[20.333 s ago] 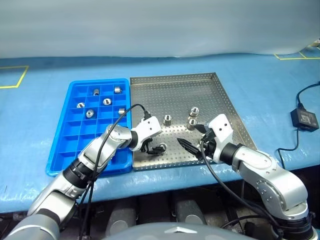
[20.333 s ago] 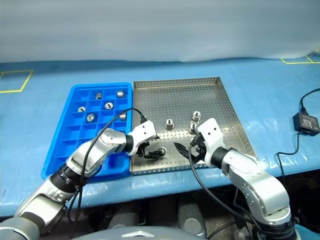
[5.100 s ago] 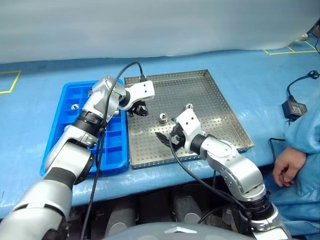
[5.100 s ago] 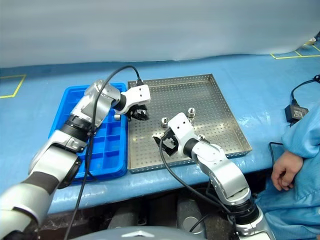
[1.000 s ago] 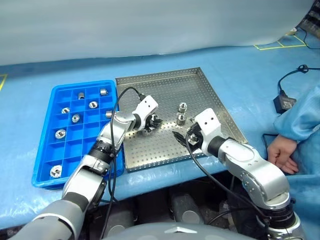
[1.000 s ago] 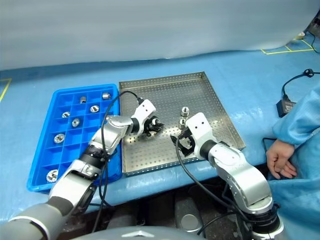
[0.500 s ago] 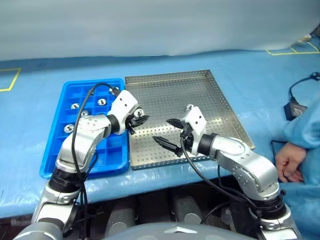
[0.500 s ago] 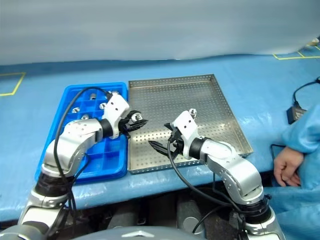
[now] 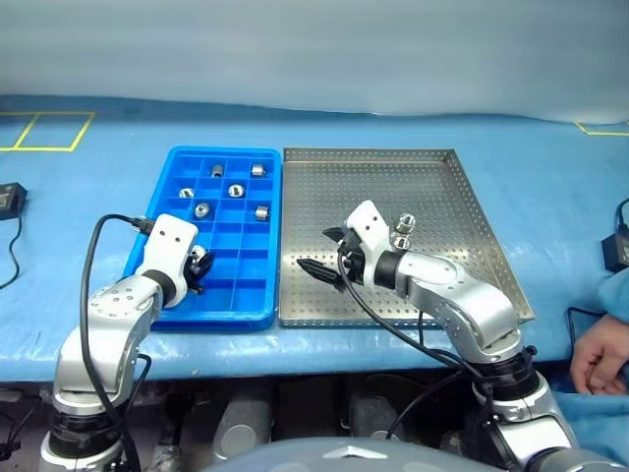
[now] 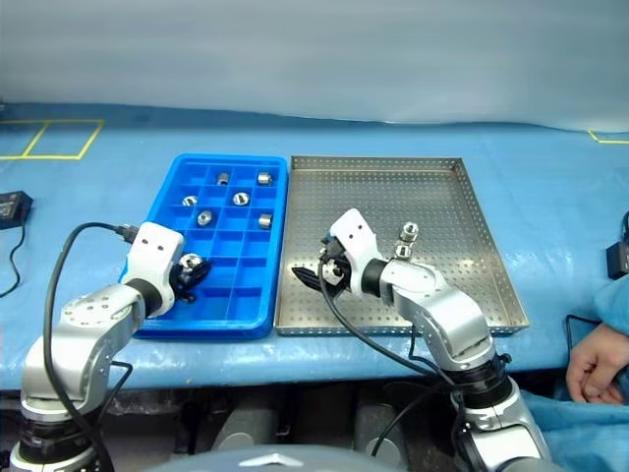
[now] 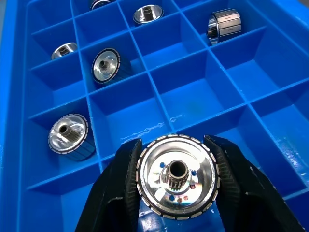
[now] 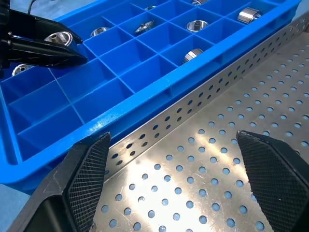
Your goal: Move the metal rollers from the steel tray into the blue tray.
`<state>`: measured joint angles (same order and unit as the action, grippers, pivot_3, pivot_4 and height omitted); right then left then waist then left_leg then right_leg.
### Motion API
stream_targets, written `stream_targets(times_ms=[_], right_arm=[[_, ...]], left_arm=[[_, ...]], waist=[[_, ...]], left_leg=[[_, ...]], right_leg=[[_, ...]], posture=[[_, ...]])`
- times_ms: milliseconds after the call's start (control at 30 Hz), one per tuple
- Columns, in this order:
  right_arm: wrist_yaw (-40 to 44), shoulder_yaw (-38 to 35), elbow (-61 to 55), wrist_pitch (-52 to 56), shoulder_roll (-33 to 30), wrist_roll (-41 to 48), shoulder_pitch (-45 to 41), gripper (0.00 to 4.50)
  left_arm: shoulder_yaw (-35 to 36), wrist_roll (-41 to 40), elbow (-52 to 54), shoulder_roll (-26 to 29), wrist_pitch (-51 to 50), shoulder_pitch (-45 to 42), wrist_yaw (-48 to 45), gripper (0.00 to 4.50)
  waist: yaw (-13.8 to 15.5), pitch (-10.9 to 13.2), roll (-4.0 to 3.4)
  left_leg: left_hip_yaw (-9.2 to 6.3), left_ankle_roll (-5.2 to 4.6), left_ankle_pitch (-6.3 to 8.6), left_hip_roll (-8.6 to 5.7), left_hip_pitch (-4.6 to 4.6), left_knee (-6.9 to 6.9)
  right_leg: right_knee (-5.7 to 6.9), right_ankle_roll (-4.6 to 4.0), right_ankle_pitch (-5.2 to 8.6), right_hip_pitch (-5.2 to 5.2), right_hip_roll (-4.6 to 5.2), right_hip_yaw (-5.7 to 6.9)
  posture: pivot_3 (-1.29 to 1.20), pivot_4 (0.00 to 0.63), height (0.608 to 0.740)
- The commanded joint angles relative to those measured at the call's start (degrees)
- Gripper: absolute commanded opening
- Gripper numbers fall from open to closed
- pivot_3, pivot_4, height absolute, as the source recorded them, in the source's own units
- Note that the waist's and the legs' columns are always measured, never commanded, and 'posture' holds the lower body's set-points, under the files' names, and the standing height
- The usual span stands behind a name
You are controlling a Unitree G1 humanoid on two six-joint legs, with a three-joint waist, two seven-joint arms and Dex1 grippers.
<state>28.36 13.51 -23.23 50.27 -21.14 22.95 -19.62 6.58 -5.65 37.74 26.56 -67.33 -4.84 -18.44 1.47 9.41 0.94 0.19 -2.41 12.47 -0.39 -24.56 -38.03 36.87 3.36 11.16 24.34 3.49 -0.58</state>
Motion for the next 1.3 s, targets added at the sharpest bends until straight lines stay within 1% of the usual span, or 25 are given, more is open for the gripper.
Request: stream_targets(times_ms=[33,133,200,233,267,367,433,467,533,600,667,700,833,967,1233,1300], right_arm=[[-0.78,-0.37,-0.76,-0.4,0.48,-0.7,-1.3,4.41],[-1.23,-0.53,-0.79,0.01,0.56,-1.01,-1.22,4.41],[-1.35,-0.61,-0.91,0.05,0.52,-1.17,-1.12,4.41],[-1.58,-0.74,-0.98,0.1,0.53,-1.33,-1.07,4.41],[-1.91,-0.88,-1.01,0.17,0.6,-1.53,-1.03,4.41],[-4.96,-2.97,-0.73,1.03,2.04,-2.03,-1.17,4.41],[-6.15,-4.01,-0.83,1.88,2.38,-2.3,-1.14,4.41],[-6.77,-4.13,-1.2,2.52,2.05,-2.82,-1.06,4.41],[-8.87,-4.51,-2.22,4.01,1.35,-4.39,-0.83,4.41],[-12.22,-5.18,-2.78,4.67,0.97,-6.99,-0.92,4.41],[-16.2,-6.65,-2.35,5.23,2.36,-9.12,-1.64,4.41],[-18.53,-7.91,-1.96,6.67,4.15,-9.58,-2.06,4.41],[-26.13,-9.81,0.58,10.77,8.75,-13.57,-2.66,4.41],[-28.15,-11.71,3.02,11.13,11.79,-14.27,-2.73,4.41],[-33.13,-15.38,2.96,14.2,16.96,-16.35,-3.34,4.41],[-35.43,-18.9,3.49,13.72,20.68,-15.9,-3.57,4.41]], left_arm=[[0.08,1.57,0.66,0.43,-0.13,0.11,2.69,1.75],[0.47,1.19,-0.63,-0.63,0.65,-0.22,3.64,1.75],[-0.12,1.22,-1.57,-0.99,1.57,-0.8,4.22,2.5],[-1.03,1.53,-1.85,-0.92,1.79,-1.24,4.64,2.74],[-1.87,1.78,-1.95,-0.89,1.9,-1.68,5.0,3.1],[-1.92,0.34,-1.17,-3.53,4.31,-3.53,5.31,4.06],[-1.78,-0.92,-0.57,-5.21,6.45,-4.34,4.77,4.06],[-1.68,-2.88,0.25,-6.52,7.59,-4.72,3.32,4.06],[-2.85,-7.79,2.71,-8.2,11.45,-4.9,-1.55,4.06],[-5.21,-10.48,4.15,-8.21,15.41,-4.74,-5.42,4.06],[-8.52,-9.16,2.95,-6.65,18.98,-4.68,-6.69,4.06],[-10.0,-8.43,1.72,-6.22,20.22,-4.77,-6.8,4.06],[-14.79,-8.02,-1.27,-5.89,23.29,-5.44,-7.87,4.06],[-16.44,-8.56,-2.17,-6.39,24.73,-5.35,-8.16,4.06],[-16.92,-8.7,-3.43,-6.32,25.47,-5.11,-7.75,4.06],[-16.9,-8.26,-3.01,-6.19,24.63,-4.84,-6.96,4.06]], waist=[[0.08,0.0,0.0],[0.16,0.0,0.0],[0.18,0.0,0.0],[0.17,0.0,0.0],[0.17,0.0,0.0],[0.43,0.0,0.0],[0.51,-0.01,0.03],[0.43,-0.02,0.03],[0.26,-0.02,0.03],[0.15,-0.02,0.03],[-0.18,-0.03,0.0],[-0.35,-0.03,0.0],[-1.43,-0.04,-0.01],[-2.28,-0.04,-0.02],[-3.4,-0.03,-0.03],[-3.56,-0.04,-0.03]], left_leg=[[0.01,0.0,0.0,0.0,0.0,0.0],[0.01,0.01,-0.01,0.0,0.0,0.02],[0.01,0.01,-0.01,0.0,-0.01,0.04],[0.01,0.01,-0.01,0.0,-0.01,0.04],[0.01,0.01,-0.01,0.0,-0.01,0.04],[0.0,0.02,-0.02,-0.01,-0.01,0.04],[0.01,0.01,-0.03,-0.02,-0.03,0.01],[0.01,0.01,-0.03,-0.02,-0.03,0.01],[0.03,0.01,-0.02,-0.02,-0.05,0.02],[0.05,0.02,-0.03,-0.01,-0.09,0.05],[0.08,0.02,-0.03,0.0,-0.1,0.1],[0.09,0.03,-0.03,0.0,-0.1,0.12],[0.14,0.07,-0.08,0.06,-0.06,0.11],[0.14,0.02,-0.09,0.02,-0.09,0.09],[0.14,0.0,-0.1,0.04,-0.06,0.1],[0.14,0.0,-0.1,0.04,-0.07,0.1]], right_leg=[[0.0,-0.01,-0.01,0.0,0.0,0.0],[0.0,-0.01,-0.01,0.01,0.0,0.0],[0.0,-0.02,-0.01,0.02,0.0,0.0],[0.0,-0.02,-0.01,0.02,0.0,0.01],[0.0,-0.02,-0.01,0.02,0.0,0.0],[0.0,-0.02,-0.01,0.0,0.01,0.01],[-0.04,0.0,-0.02,-0.02,0.03,0.01],[-0.04,0.0,-0.03,-0.01,0.04,0.0],[-0.04,-0.03,-0.04,0.0,0.04,-0.01],[-0.04,-0.11,-0.07,0.06,0.06,-0.01],[-0.04,-0.16,-0.05,0.1,0.06,-0.02],[-0.04,-0.18,-0.04,0.1,0.06,-0.03],[-0.01,-0.26,-0.09,0.13,-0.01,-0.02],[-0.03,-0.21,-0.12,0.11,-0.01,-0.03],[-0.02,-0.17,-0.13,0.11,-0.04,-0.04],[-0.02,-0.16,-0.13,0.12,-0.04,-0.04]], posture=[[0.1,0.15,0.74],[0.1,0.15,0.74],[0.1,0.15,0.74],[0.1,0.15,0.74],[0.1,0.15,0.74],[0.09,0.15,0.74],[0.08,0.15,0.74],[0.07,0.15,0.74],[0.05,0.15,0.74],[0.02,0.15,0.74],[0.01,0.15,0.74],[0.0,0.15,0.74],[-0.02,0.15,0.74],[-0.04,0.15,0.74],[-0.05,0.15,0.74],[-0.04,0.15,0.74]])
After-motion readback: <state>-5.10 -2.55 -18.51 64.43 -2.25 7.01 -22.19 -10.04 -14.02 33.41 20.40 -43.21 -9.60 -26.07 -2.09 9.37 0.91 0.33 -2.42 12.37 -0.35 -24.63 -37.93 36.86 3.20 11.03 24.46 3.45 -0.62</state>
